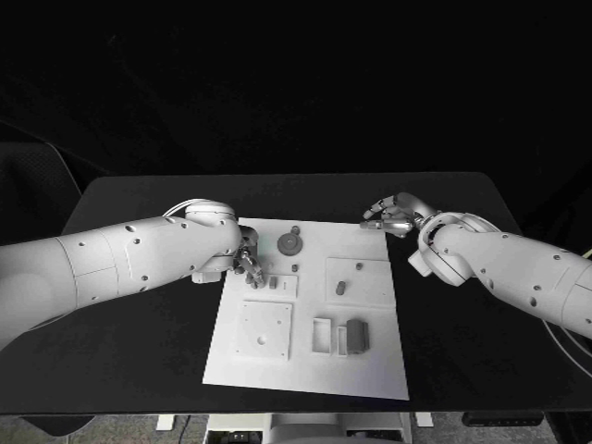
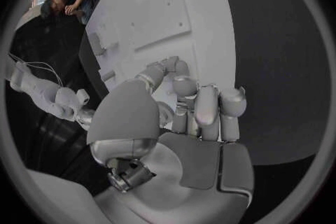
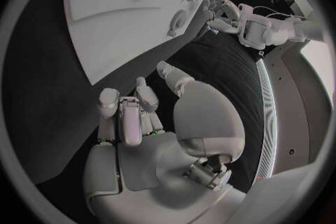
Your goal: Assemble the parts on the task board
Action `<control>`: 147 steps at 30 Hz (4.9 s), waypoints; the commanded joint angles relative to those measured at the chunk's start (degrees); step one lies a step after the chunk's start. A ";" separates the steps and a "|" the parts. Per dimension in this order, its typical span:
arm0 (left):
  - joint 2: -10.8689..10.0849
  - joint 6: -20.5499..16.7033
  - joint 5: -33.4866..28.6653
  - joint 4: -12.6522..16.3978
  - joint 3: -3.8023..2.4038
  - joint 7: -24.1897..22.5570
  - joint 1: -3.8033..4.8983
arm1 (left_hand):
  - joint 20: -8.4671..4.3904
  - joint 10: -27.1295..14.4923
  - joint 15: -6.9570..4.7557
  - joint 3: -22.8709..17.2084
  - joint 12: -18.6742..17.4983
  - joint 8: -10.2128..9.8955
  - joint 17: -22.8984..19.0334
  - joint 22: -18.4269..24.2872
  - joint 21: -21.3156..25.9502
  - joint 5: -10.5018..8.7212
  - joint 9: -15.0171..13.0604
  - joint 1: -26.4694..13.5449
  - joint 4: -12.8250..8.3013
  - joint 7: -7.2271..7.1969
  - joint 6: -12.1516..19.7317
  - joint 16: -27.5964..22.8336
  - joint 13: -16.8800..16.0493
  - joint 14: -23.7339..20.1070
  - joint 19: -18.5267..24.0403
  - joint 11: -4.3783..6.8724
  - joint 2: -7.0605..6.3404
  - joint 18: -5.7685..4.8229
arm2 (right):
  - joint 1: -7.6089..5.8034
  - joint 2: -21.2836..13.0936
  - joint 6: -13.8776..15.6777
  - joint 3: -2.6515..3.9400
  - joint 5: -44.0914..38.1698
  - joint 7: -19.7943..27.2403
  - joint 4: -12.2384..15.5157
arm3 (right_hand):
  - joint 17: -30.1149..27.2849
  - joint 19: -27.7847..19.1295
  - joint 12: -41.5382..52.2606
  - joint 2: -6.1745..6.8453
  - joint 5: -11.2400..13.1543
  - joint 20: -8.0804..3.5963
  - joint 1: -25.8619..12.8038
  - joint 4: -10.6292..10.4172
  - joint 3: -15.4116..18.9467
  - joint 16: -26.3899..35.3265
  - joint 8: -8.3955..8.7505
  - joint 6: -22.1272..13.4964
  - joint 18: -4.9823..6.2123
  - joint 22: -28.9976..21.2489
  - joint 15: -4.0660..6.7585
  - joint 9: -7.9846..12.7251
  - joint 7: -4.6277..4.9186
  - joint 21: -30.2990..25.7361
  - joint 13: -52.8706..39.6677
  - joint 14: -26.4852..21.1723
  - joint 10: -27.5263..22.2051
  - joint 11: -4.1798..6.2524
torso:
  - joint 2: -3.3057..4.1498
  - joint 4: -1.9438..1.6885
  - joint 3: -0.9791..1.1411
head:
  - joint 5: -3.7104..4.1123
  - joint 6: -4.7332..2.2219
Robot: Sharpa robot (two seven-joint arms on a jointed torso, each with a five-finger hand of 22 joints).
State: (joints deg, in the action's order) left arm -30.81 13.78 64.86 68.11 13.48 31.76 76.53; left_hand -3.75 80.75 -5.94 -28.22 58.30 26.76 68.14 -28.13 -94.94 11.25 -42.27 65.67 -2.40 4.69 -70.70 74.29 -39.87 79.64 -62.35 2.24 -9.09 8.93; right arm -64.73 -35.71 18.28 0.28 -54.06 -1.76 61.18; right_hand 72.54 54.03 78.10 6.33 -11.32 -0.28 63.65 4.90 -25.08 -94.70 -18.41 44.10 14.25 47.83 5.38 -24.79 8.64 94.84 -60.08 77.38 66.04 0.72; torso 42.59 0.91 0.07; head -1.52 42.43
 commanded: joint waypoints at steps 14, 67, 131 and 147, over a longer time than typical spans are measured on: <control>0.18 -1.97 0.03 0.09 0.04 0.05 -0.19 | -0.32 0.27 -0.40 -4.94 0.41 0.25 0.09 -0.06 -5.65 0.23 -0.04 5.78 -4.64 0.14 -0.12 0.27 -0.09 0.11 -0.17 0.77 5.46 4.77 | 0.02 -0.05 -0.94 0.01 -0.08 0.50 0.15 | -0.05 0.32 0.07 0.01 -0.25 0.00 -0.39 -0.10 -0.26 -0.58 -0.20 0.57 0.75 -0.09 0.00 0.10 1.11 3.30 0.09 -0.43 -0.37 0.10 | -0.01 0.00 0.01 | 0.08 -0.01; -0.10 -1.62 -1.89 0.08 0.05 0.66 -0.31 | -0.40 -0.46 -0.34 0.48 1.34 -1.74 -0.64 -0.49 -5.89 1.58 -0.16 -2.95 -3.07 1.24 3.16 1.32 -0.46 -0.23 -0.21 0.58 1.92 4.49 | 0.02 -0.15 -0.94 0.01 -0.07 0.56 0.22 | -0.20 0.31 0.09 0.03 -0.25 0.00 -0.48 -0.08 -0.29 -0.55 -0.20 0.55 0.75 -0.10 0.00 0.11 1.11 3.30 0.11 -0.55 -0.38 0.10 | -0.02 0.00 0.02 | 0.16 0.07; -0.52 -3.51 -2.81 0.01 0.03 0.72 -0.49 | -0.70 -0.29 -0.57 6.61 2.91 -2.13 -1.17 -0.82 -6.10 -0.38 -0.62 -13.04 0.10 1.16 3.00 2.86 -1.05 -0.01 -0.70 1.00 0.65 4.85 | 0.04 -0.21 -1.02 0.01 -0.06 0.58 0.24 | -0.20 0.30 0.10 0.04 -0.25 0.00 -0.58 -0.07 -0.33 -0.58 -0.20 0.54 0.75 -0.11 0.00 0.12 1.11 3.30 0.14 -0.53 -0.40 0.09 | -0.02 0.00 0.01 | 0.48 0.19; -2.14 -8.86 -5.16 0.71 -0.04 -0.88 -0.43 | -0.75 -0.67 -0.58 6.89 2.85 -2.25 -1.22 -0.83 -6.01 -0.59 -0.69 -13.08 -0.25 1.14 3.20 2.85 -1.03 -0.25 -0.52 1.01 0.66 5.00 | 0.04 -0.37 -0.94 0.01 -0.06 0.60 0.16 | -0.23 0.30 0.11 0.03 -0.25 0.00 -0.60 -0.07 -0.34 -0.58 -0.20 0.54 0.75 -0.11 0.00 0.12 1.11 3.30 0.15 -0.56 -0.40 0.09 | -0.03 -0.03 -0.02 | 0.52 -0.17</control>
State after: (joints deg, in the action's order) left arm -32.88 8.41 61.90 68.63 13.48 32.28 76.05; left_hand -4.09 80.03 -6.30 -21.51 60.94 24.59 66.85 -28.90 -94.94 10.98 -42.92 52.80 -2.68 5.62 -67.70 76.90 -40.83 79.34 -62.82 3.05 -8.70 10.31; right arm -64.71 -36.04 18.03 0.28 -54.01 -1.69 61.33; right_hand 72.39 54.03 78.11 6.33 -11.32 -0.28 63.65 4.90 -25.08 -94.70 -18.41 44.01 14.25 47.80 5.38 -24.75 8.72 94.84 -60.03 77.38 66.04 0.71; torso 42.56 0.91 0.07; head -1.03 42.35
